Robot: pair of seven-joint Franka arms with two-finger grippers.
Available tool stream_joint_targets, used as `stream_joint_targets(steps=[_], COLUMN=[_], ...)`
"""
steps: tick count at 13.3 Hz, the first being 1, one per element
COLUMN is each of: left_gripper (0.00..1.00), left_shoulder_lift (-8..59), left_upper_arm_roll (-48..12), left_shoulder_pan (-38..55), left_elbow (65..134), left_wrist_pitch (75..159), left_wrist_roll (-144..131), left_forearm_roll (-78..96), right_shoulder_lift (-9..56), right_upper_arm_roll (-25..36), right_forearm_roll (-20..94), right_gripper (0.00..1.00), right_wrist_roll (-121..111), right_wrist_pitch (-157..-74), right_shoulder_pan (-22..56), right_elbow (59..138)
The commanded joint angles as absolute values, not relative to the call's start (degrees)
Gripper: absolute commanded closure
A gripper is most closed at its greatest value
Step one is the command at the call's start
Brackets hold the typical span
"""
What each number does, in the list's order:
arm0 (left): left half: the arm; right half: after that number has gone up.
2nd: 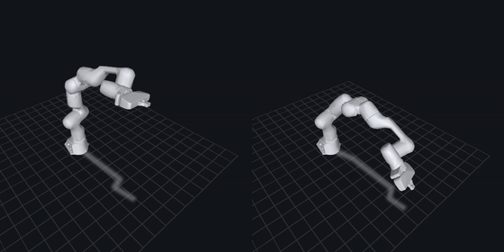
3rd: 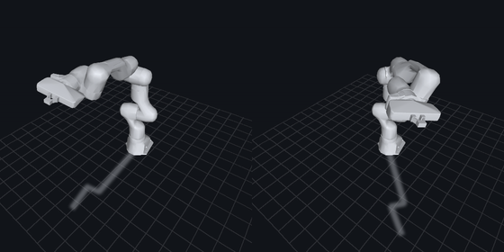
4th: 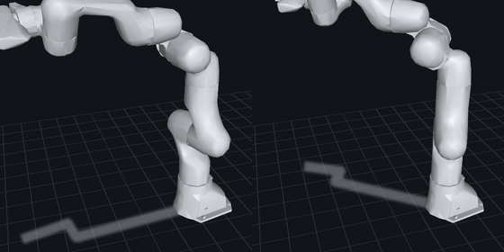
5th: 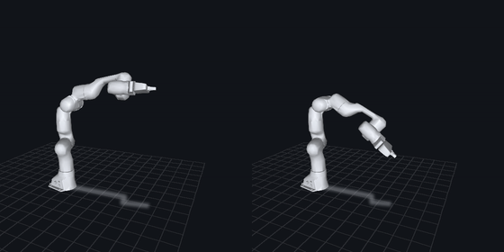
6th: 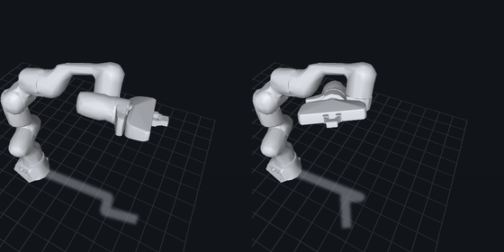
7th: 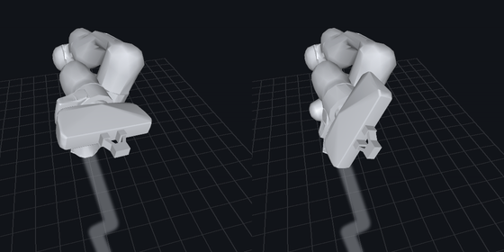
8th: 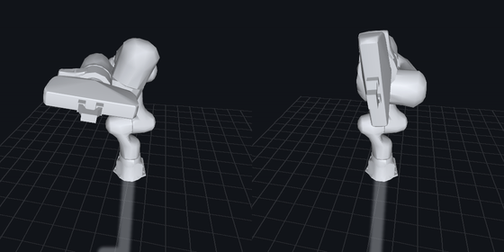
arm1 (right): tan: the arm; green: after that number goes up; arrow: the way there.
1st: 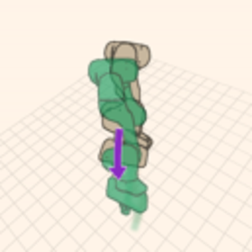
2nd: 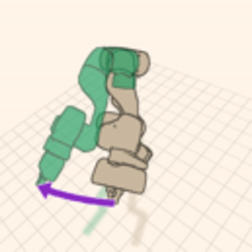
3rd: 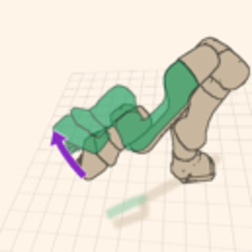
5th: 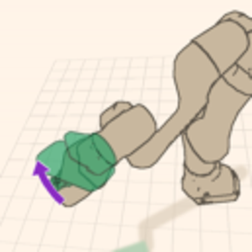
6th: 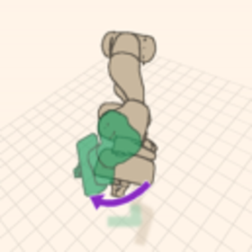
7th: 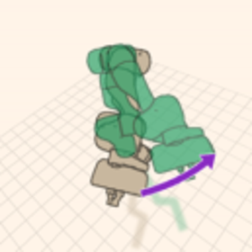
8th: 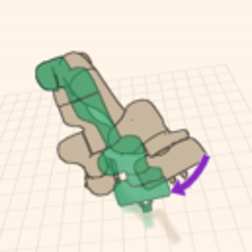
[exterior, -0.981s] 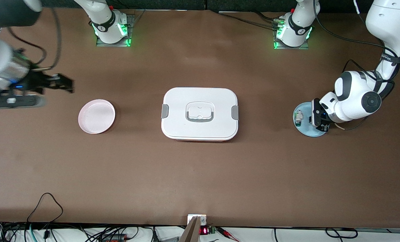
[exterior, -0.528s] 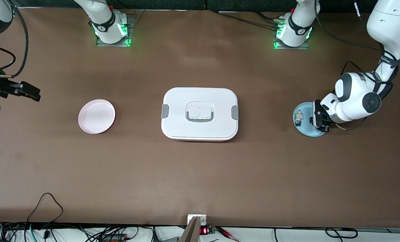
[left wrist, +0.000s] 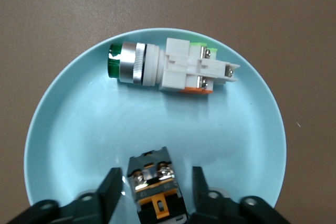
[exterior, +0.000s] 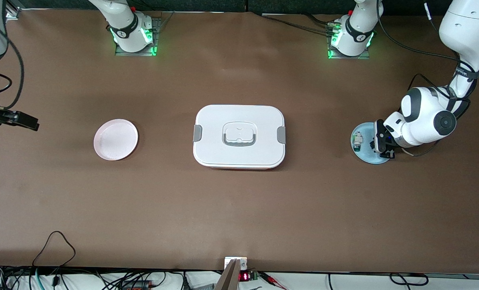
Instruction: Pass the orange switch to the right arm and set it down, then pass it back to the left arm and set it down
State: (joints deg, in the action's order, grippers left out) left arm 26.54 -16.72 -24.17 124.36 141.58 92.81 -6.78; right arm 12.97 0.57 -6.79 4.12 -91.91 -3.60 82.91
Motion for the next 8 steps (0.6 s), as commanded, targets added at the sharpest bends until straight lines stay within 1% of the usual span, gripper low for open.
stream_joint_targets(steps=[1, 2, 4, 5, 8], left_gripper=[0.00, 0.00, 0.00, 0.00, 0.00], left_shoulder_lift=[25.84, 25.84, 25.14, 24.88, 24.26], left_upper_arm_roll=[-17.14, -17.14, -17.14, -17.14, -17.14], left_shoulder_pan=[-24.52, -24.61, -24.52, -24.52, -24.52], left_elbow=[125.24, 125.24, 124.72, 124.63, 124.10], left_wrist_pitch=[142.21, 142.12, 140.46, 139.49, 137.64], left_wrist_roll=[91.85, 91.50, 90.62, 89.83, 88.86], left_forearm_roll=[-8.17, -8.17, -8.17, -8.17, -8.17], right_shoulder_lift=[9.15, 7.40, 1.35, 0.27, 0.70], right_upper_arm_roll=[1.32, 1.14, 1.14, 1.14, 1.23], right_forearm_roll=[-5.36, -5.36, -5.27, -5.27, -5.19], right_gripper=[0.00, 0.00, 0.00, 0.00, 0.00], right_wrist_roll=[3.25, 3.25, 3.25, 3.34, 2.99], right_wrist_pitch=[-93.60, -94.82, -101.13, -101.86, -100.46], right_shoulder_pan=[-3.08, -2.99, -2.99, -2.99, -3.16], right_elbow=[87.35, 89.89, 99.36, 101.06, 97.83])
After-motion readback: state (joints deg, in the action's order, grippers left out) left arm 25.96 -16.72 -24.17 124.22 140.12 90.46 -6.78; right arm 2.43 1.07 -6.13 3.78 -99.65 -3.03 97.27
